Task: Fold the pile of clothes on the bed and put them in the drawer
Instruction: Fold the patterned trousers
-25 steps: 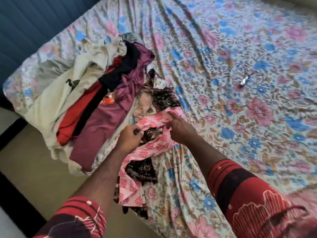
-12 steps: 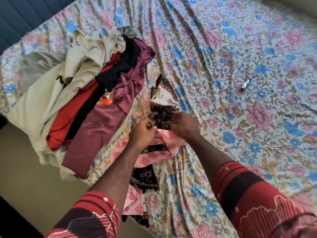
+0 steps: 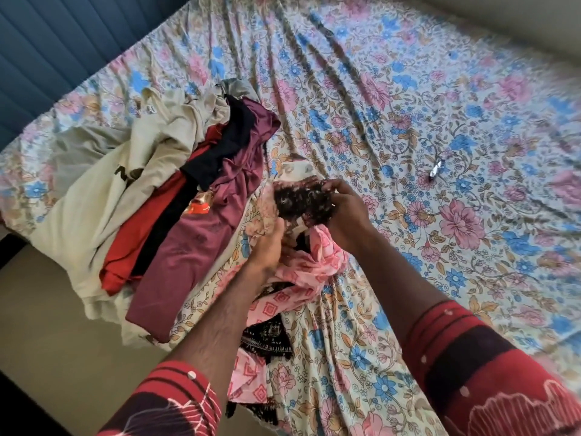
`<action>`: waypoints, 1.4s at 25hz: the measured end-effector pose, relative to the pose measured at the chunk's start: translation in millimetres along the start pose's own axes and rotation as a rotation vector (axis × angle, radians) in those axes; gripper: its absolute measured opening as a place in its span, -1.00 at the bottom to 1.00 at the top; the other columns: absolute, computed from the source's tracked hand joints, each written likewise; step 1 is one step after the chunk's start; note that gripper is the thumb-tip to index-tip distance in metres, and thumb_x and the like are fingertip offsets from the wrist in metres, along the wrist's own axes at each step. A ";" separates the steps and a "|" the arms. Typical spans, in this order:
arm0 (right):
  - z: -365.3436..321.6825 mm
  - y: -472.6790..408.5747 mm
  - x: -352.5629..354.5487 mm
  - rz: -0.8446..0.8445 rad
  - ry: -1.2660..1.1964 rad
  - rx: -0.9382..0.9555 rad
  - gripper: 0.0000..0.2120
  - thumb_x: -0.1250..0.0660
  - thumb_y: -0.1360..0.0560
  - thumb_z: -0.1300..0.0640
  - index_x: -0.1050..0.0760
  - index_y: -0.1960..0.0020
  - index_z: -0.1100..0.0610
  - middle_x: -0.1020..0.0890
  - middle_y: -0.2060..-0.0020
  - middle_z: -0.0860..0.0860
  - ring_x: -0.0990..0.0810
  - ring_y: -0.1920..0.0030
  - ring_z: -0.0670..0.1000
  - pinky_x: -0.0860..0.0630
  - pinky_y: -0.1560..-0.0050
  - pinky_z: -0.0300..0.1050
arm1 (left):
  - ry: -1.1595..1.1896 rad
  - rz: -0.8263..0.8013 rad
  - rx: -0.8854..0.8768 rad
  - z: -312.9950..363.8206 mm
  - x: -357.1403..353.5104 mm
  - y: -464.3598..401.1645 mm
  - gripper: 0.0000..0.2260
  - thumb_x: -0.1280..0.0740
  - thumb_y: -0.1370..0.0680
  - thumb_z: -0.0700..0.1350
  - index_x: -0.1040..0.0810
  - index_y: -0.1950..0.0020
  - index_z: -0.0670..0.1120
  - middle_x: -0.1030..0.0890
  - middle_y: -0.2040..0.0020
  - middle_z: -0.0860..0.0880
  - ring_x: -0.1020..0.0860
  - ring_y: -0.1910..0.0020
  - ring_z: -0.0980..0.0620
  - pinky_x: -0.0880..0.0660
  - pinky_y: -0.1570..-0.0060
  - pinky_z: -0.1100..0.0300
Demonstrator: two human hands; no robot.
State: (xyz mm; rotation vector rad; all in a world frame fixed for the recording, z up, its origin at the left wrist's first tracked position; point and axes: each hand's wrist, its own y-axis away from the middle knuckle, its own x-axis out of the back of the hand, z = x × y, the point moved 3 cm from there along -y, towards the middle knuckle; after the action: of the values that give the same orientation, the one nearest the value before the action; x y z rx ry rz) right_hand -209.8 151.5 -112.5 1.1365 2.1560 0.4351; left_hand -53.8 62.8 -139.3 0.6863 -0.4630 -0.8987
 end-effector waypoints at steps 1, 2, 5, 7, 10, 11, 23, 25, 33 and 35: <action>-8.9 18.1 -8.1 -0.069 -0.101 0.001 -0.69 -0.05 -0.51 0.39 -0.46 0.24 0.13 -0.60 0.07 0.18 -0.54 0.06 0.14 -0.53 0.18 -0.02 | 0.220 -0.089 0.071 7.9 -6.0 7.8 -0.28 0.02 -0.64 0.39 -0.65 -0.12 -0.19 -0.71 0.06 -0.20 -0.68 0.21 -0.08 -0.59 0.30 0.19; -12.0 35.8 -13.2 -0.116 -0.152 -0.007 -0.73 -0.07 -0.44 0.36 -0.41 0.33 0.12 -0.56 0.15 0.19 -0.52 0.06 0.16 -0.50 0.14 -0.01 | 0.392 -0.165 0.118 12.7 -12.8 14.0 -0.22 0.04 -0.61 0.43 -0.66 -0.14 -0.19 -0.71 0.04 -0.24 -0.68 0.19 -0.12 -0.59 0.26 0.17; -9.7 90.9 -9.9 -0.114 -0.216 -0.040 -0.83 -0.12 -0.29 0.26 -0.34 0.44 0.10 -0.52 0.34 0.13 -0.56 0.26 0.13 -0.51 0.22 -0.08 | 0.192 -0.106 0.107 11.6 -32.9 32.1 -0.48 -0.16 -0.67 0.24 -0.59 -0.25 -0.18 -0.69 0.04 -0.20 -0.62 0.26 -0.08 -0.50 0.24 0.11; -11.6 109.0 8.3 -0.117 0.022 0.003 -0.87 -0.27 -0.41 0.12 -0.52 0.27 0.14 -0.61 0.27 0.10 -0.62 0.25 0.11 -0.56 0.24 -0.04 | -0.249 0.134 0.080 8.6 -41.1 34.7 -0.76 -0.31 -0.66 -0.05 -0.56 -0.20 -0.20 -0.61 0.14 -0.06 -0.52 0.32 0.02 -0.46 0.28 0.14; -2.7 116.7 43.1 -0.148 0.733 -0.104 -0.68 -0.51 -0.48 0.05 -0.53 -0.14 0.15 -0.68 0.02 0.10 -0.73 0.10 0.08 -0.67 0.12 -0.02 | -0.200 0.176 0.099 7.4 -60.5 46.0 -0.78 -0.16 -0.70 -0.05 -0.56 -0.13 -0.12 -0.60 0.14 -0.04 -0.55 0.24 0.02 -0.46 0.29 0.20; -2.6 120.8 51.8 -0.122 0.918 -0.153 -0.74 -0.50 -0.51 0.12 -0.54 -0.12 0.18 -0.68 0.06 0.10 -0.72 0.13 0.05 -0.68 0.14 -0.07 | -0.091 0.122 0.131 5.0 -71.7 51.3 -0.74 -0.10 -0.70 -0.08 -0.57 -0.15 -0.13 -0.63 0.09 -0.10 -0.58 0.18 -0.02 -0.49 0.26 0.18; -114.3 205.3 131.9 -0.127 -0.387 0.011 -0.75 -0.32 -0.55 0.03 -0.64 -0.09 0.18 -0.63 0.06 0.09 -0.65 0.11 0.10 -0.62 -0.04 0.01 | -0.375 -0.191 -0.360 80.3 -162.2 138.6 -0.27 -0.57 -0.46 -0.07 -0.28 -0.53 0.13 -0.40 -0.42 -0.03 -0.50 -0.13 0.12 -0.49 -0.11 0.23; -145.8 226.9 138.0 -0.174 -0.417 0.096 -0.78 -0.43 -0.47 0.01 -0.68 -0.01 0.13 -0.66 0.14 0.03 -0.65 0.16 0.06 -0.62 0.02 0.00 | -0.498 -0.397 -0.279 83.4 -170.8 157.2 -0.49 -0.54 -0.49 0.01 -0.50 -0.42 0.08 -0.54 -0.37 0.04 -0.56 -0.15 0.07 -0.48 -0.23 0.06; -240.8 280.3 182.1 0.020 0.400 0.320 -0.85 -0.58 -0.25 0.27 -0.70 0.21 0.14 -0.71 0.30 0.05 -0.69 0.30 0.05 -0.59 0.25 -0.14 | -0.111 -0.337 -0.227 111.4 -175.4 188.2 -0.29 -0.58 -0.30 -0.14 -0.39 -0.36 -0.33 -0.53 -0.18 -0.30 -0.54 -0.23 -0.25 -0.46 -0.30 -0.13; -253.0 289.2 198.0 0.023 0.308 0.383 -0.96 -0.54 -0.30 0.23 -0.70 0.30 0.14 -0.68 0.37 0.05 -0.65 0.38 0.03 -0.57 0.33 -0.18 | -0.145 -0.258 -0.289 123.5 -178.4 195.2 -0.40 -0.59 -0.37 -0.18 -0.45 -0.32 -0.32 -0.58 -0.16 -0.28 -0.62 -0.12 -0.22 -0.63 -0.05 0.07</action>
State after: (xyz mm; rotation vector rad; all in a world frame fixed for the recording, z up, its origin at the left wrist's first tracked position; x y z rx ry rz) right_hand -288.4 481.3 155.6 1.3742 2.5741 0.2206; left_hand -121.8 253.7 70.7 0.4227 -0.3672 -1.2370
